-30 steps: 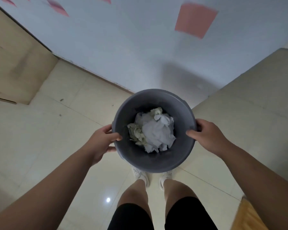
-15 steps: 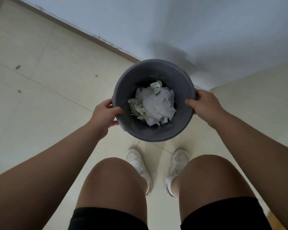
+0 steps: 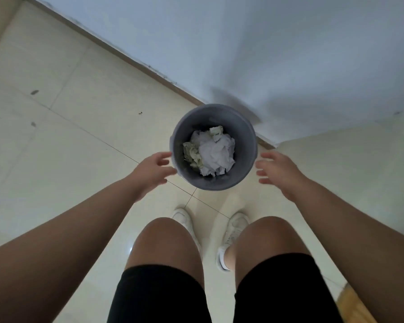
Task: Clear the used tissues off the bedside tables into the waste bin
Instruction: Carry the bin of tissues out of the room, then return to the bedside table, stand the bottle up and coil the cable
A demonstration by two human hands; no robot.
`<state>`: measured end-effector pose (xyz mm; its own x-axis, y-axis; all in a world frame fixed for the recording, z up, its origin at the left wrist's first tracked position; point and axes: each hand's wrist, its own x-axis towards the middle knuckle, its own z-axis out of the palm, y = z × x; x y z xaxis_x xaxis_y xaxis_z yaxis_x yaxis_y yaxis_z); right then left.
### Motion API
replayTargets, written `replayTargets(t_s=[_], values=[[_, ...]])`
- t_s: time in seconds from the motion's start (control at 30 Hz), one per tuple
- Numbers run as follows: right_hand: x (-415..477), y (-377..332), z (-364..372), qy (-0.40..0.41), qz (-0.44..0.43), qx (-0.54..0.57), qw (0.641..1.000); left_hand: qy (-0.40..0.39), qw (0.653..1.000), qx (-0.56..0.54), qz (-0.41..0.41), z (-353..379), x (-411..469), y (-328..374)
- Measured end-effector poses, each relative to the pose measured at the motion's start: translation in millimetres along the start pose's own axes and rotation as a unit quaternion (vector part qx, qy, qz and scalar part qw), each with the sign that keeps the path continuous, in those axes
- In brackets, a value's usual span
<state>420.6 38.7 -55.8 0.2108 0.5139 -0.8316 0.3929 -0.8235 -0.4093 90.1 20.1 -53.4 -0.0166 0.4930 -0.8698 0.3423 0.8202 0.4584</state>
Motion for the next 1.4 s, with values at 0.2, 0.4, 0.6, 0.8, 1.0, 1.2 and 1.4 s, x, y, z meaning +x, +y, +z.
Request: replayTargets(t_s=[0.2,0.4,0.6,0.8,1.0,1.2,1.4], values=[[-176,-69,-41,-0.056,-0.032,-0.075,0.995,-0.011,0.999,0.02,0.039,-42,-203,18],[-335,-152,-52,-0.112,-0.096,-0.2,0.969,0.104,0.99,-0.096,-0.005,-98,-394,-5],[-415,-202,-10,-0.125,-0.17,-0.325,0.922,0.197,0.964,-0.177,-0.025,-144,-490,-66],[-454,-231,70,-0.169,-0.199,-0.41,0.874,0.292,0.91,-0.291,-0.042,-166,-554,-139],[-477,-257,164,-0.255,-0.283,-0.544,0.748,0.387,0.791,-0.465,-0.086,-118,-603,-206],[-490,-252,244,-0.323,-0.304,-0.648,0.619,0.464,0.615,-0.614,-0.171,1,-637,-222],[-504,-226,298,-0.359,-0.317,-0.755,0.447,0.511,0.391,-0.727,-0.24,141,-651,-187]])
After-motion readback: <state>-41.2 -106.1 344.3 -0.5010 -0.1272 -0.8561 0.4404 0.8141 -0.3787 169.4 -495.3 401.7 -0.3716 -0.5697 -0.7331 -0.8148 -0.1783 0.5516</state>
